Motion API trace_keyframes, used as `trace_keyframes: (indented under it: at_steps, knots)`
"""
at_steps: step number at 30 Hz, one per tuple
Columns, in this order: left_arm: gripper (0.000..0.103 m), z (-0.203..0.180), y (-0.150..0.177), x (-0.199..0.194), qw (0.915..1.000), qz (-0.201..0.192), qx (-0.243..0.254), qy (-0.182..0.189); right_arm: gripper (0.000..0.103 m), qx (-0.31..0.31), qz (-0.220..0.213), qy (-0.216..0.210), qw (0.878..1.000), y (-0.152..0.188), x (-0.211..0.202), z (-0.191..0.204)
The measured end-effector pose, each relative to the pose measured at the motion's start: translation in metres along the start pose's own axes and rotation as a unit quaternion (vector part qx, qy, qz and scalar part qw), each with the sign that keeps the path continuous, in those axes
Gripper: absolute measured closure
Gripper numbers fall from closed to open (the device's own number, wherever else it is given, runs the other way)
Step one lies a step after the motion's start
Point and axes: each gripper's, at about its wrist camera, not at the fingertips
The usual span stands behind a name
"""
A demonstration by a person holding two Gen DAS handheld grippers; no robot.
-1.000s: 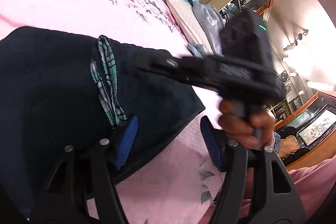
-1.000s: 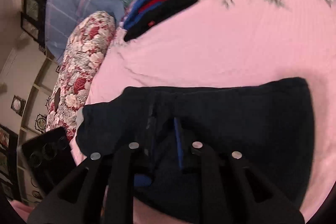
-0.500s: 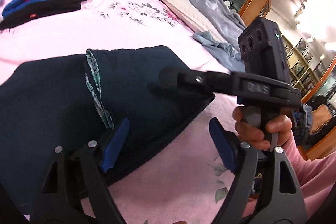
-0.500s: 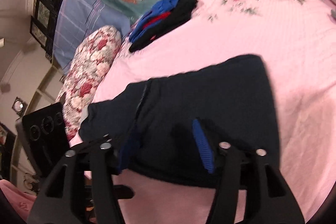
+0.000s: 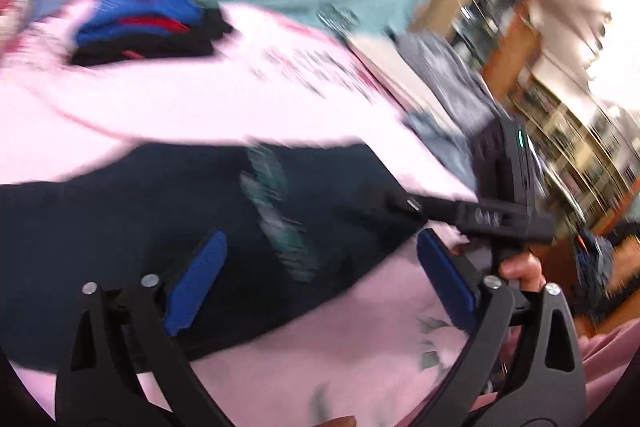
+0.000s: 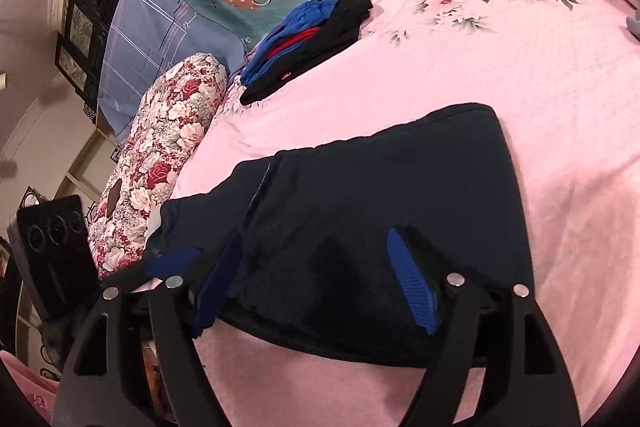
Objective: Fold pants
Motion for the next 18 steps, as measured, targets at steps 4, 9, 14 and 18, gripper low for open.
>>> trace_keyframes:
  at_steps: [4,9,14,18]
  knots:
    - [0.002,0.057,0.009,-0.055,0.9893,-0.043,-0.075,-0.118,0.027,-0.007,0.001,0.014,1.0,0.001,0.001,0.004]
    - [0.002,0.141,0.046,-0.108,0.9457,-0.045,-0.228,-0.227,0.027,-0.038,0.004,0.088,0.995,0.005,0.007,0.025]
    - [0.002,0.187,0.079,-0.129,0.9144,-0.045,-0.295,-0.273,0.027,-0.062,-0.008,0.123,0.99,0.014,0.017,0.052]
    - [0.002,0.213,0.087,-0.131,0.9008,-0.055,-0.328,-0.279,0.027,-0.111,0.009,0.089,0.99,0.014,0.04,0.097]
Point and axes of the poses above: each gripper's, at about its wrist camera, not at the fingertips, and x roughly the way its jaws point, z to its left, y to its underside, and after that the axes turned 8 degrees about z, right-handed
